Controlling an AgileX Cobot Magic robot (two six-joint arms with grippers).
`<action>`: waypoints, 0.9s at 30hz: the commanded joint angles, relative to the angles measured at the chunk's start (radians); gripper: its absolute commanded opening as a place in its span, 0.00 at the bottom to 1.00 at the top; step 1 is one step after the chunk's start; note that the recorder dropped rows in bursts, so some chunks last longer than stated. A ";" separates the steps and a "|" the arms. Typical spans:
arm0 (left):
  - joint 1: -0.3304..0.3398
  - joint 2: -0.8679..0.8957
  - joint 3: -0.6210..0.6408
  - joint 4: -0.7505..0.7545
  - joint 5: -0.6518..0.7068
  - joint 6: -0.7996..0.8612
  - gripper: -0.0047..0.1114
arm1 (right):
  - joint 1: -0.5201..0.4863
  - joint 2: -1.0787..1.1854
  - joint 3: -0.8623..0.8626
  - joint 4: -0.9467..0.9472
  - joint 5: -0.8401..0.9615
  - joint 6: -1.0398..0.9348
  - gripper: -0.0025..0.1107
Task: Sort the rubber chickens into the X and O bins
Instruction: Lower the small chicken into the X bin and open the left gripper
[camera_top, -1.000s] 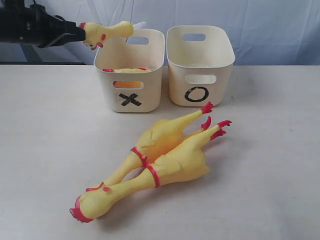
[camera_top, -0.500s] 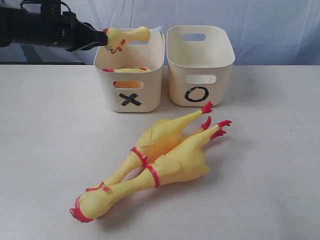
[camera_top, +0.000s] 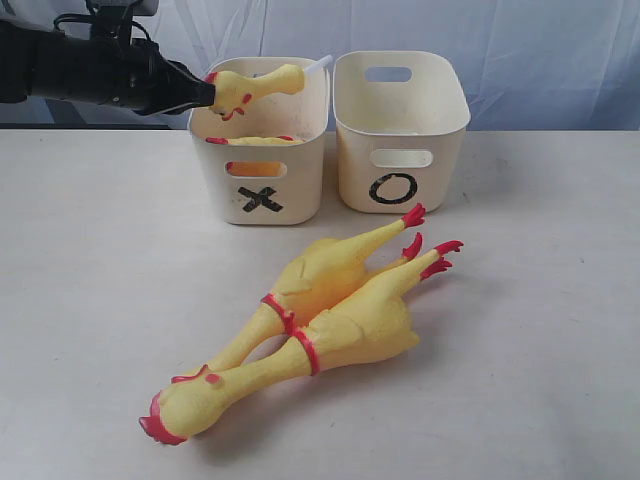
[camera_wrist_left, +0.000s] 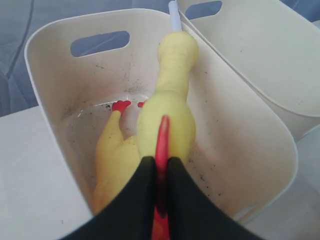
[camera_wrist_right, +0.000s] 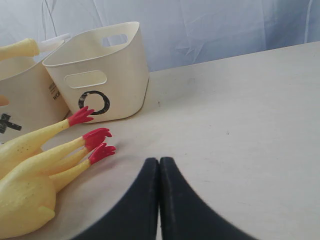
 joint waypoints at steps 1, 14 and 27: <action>-0.004 -0.022 -0.006 0.047 0.015 0.001 0.04 | 0.002 -0.004 0.001 0.002 -0.010 -0.003 0.01; -0.004 -0.095 -0.006 0.211 -0.013 -0.154 0.04 | 0.002 -0.004 0.001 0.002 -0.010 -0.003 0.01; -0.004 -0.096 -0.006 0.221 -0.034 -0.162 0.06 | 0.002 -0.004 0.001 0.002 -0.010 -0.003 0.01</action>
